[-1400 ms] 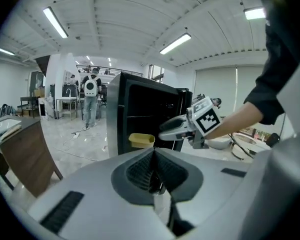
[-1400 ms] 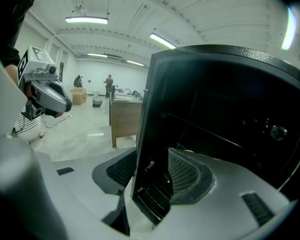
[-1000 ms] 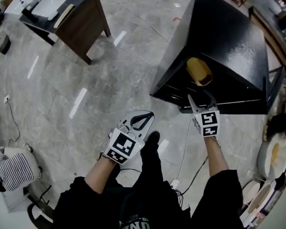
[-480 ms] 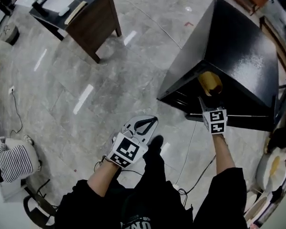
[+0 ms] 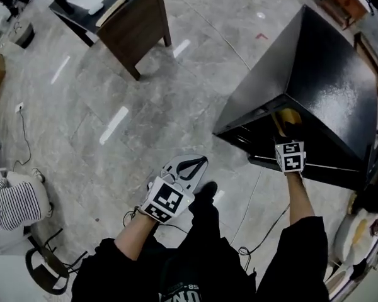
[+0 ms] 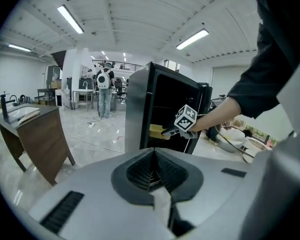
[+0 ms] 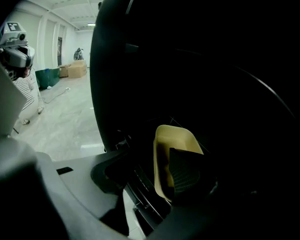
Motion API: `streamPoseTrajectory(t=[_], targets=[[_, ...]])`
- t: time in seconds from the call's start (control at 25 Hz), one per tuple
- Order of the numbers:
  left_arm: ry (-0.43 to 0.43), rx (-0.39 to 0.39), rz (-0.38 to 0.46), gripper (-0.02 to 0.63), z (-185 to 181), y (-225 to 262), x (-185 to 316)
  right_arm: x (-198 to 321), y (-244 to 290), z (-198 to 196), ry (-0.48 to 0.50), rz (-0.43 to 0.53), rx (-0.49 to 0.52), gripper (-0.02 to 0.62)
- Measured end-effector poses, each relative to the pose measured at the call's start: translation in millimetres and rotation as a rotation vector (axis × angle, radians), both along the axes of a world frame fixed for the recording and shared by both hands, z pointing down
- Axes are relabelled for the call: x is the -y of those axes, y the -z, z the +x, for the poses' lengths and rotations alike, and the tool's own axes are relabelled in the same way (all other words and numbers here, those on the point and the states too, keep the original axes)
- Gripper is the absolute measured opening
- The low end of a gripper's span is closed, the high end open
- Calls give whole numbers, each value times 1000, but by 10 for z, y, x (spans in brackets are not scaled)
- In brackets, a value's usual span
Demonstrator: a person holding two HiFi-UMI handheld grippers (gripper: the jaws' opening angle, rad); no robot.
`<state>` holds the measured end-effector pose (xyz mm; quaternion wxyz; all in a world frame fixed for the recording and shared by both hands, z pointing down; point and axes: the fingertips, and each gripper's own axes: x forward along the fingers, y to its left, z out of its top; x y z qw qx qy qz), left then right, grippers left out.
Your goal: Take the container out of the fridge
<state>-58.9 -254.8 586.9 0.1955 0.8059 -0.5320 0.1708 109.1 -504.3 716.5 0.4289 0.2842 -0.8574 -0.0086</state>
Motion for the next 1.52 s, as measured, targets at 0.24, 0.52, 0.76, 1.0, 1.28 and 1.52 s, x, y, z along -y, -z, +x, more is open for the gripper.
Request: streamPoseTrajectory(t=[0.24, 0.52, 0.76, 1.0, 1.28, 1.52], targets=[[40, 0, -7, 14, -129, -33, 21, 153, -269, 74, -14, -90, -83, 194], [92, 7, -12, 14, -258, -53, 11, 202, -460, 176, -24, -191, -181, 193], [117, 18, -24, 14, -375, -68, -89, 168, -522, 173, -13, -210, -246, 147], [153, 26, -37, 14, -473, -70, -265, 132, -511, 145, -8, -233, -272, 50], [176, 29, -41, 14, -565, -43, -426, 13, -449, 119, -24, -215, -269, 44], [163, 25, -27, 14, -534, 58, -459, -96, -327, 74, -26, -209, -253, 44]])
